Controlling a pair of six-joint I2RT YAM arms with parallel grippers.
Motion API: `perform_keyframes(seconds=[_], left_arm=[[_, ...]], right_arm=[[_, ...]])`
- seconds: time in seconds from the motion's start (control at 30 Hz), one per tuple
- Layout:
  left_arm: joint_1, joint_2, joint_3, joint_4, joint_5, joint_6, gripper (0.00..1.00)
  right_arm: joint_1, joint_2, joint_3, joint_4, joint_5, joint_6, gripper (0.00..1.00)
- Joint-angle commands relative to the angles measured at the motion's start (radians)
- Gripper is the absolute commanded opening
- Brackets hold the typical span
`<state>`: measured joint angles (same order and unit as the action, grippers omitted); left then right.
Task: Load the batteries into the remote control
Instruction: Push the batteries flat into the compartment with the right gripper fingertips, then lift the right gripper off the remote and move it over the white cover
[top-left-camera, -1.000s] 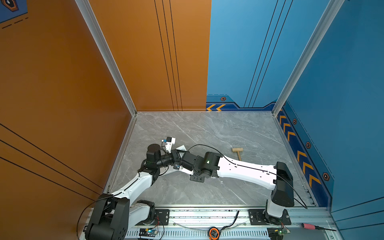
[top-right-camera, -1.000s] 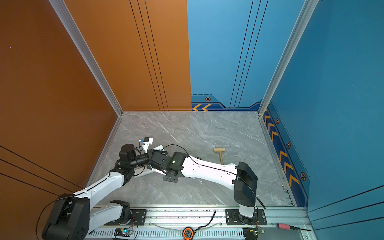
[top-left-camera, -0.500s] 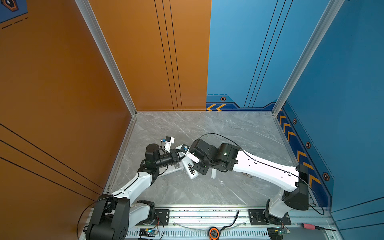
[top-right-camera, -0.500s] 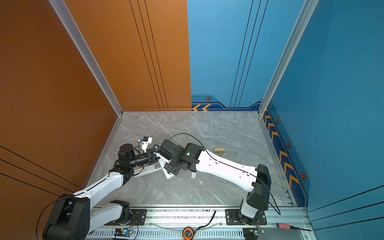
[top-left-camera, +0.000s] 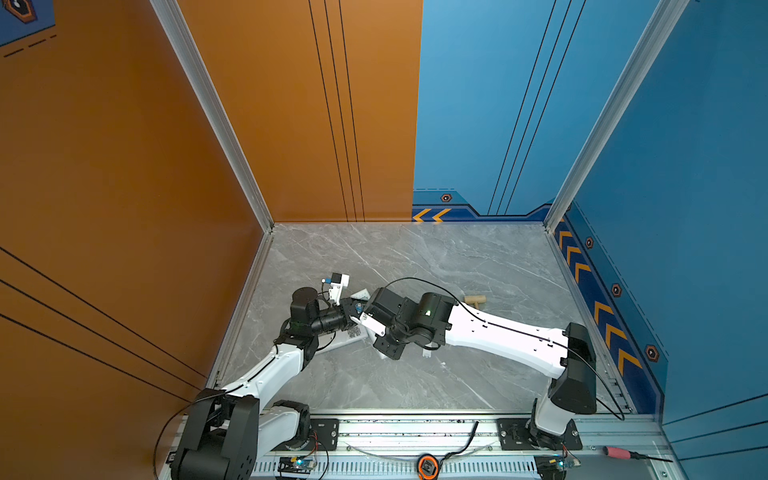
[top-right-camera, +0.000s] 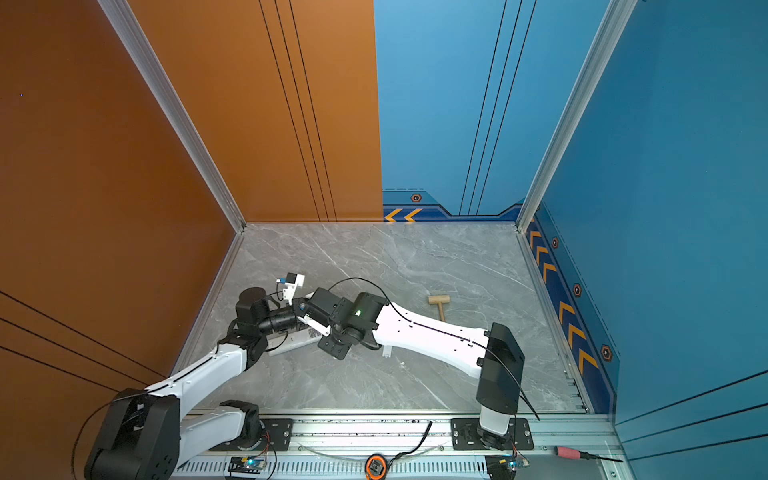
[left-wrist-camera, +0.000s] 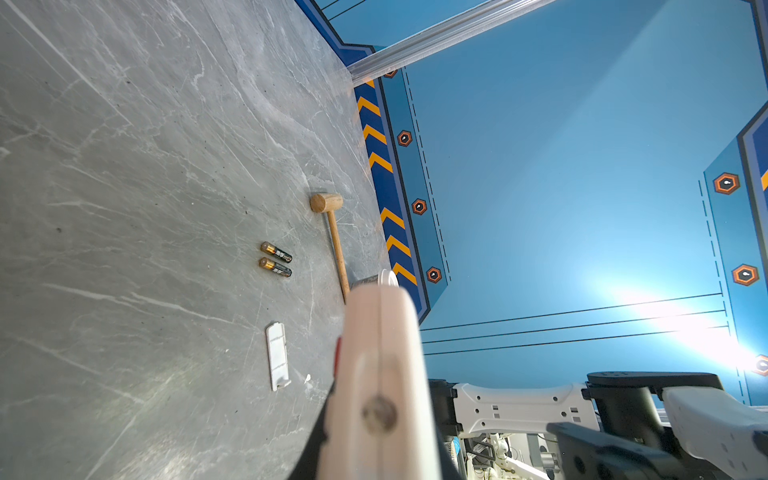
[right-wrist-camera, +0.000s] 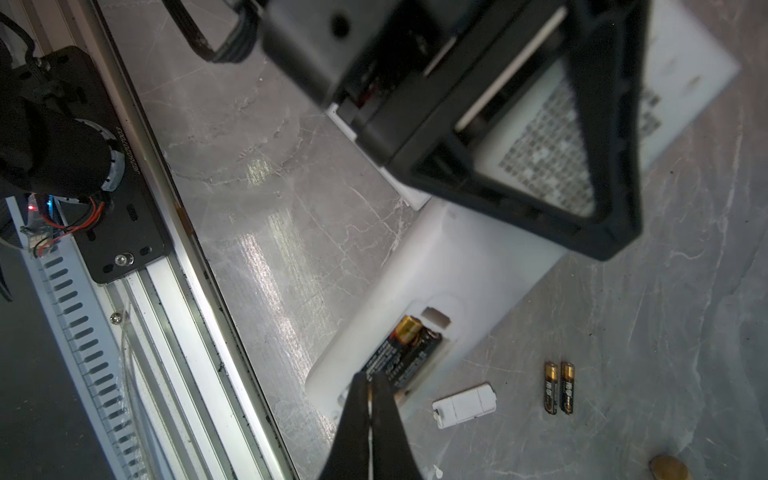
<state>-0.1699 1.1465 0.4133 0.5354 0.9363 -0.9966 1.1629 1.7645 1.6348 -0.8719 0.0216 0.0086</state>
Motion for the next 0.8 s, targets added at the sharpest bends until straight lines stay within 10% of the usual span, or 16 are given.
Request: perform_keyframes(seconds=[0.0,0.33,0.77], left_arm=[[0.004,-0.019,0.024,0.031,0.035,-0.010,0.00],[0.000,-0.027,0.022,0.032,0.036,-0.013,0.00],[0.037,-0.042,0.043,-0.146,-0.015,0.099,0.00]], right_arm=[[-0.018,0.035,-0.037,0.019,-0.014,0.034,0.00],[-0.038,0.081,-0.014,0.063,-0.049,0.090,0.02],[-0.113,-0.308,-0.230,-0.016,0.045,0.408,0.67]])
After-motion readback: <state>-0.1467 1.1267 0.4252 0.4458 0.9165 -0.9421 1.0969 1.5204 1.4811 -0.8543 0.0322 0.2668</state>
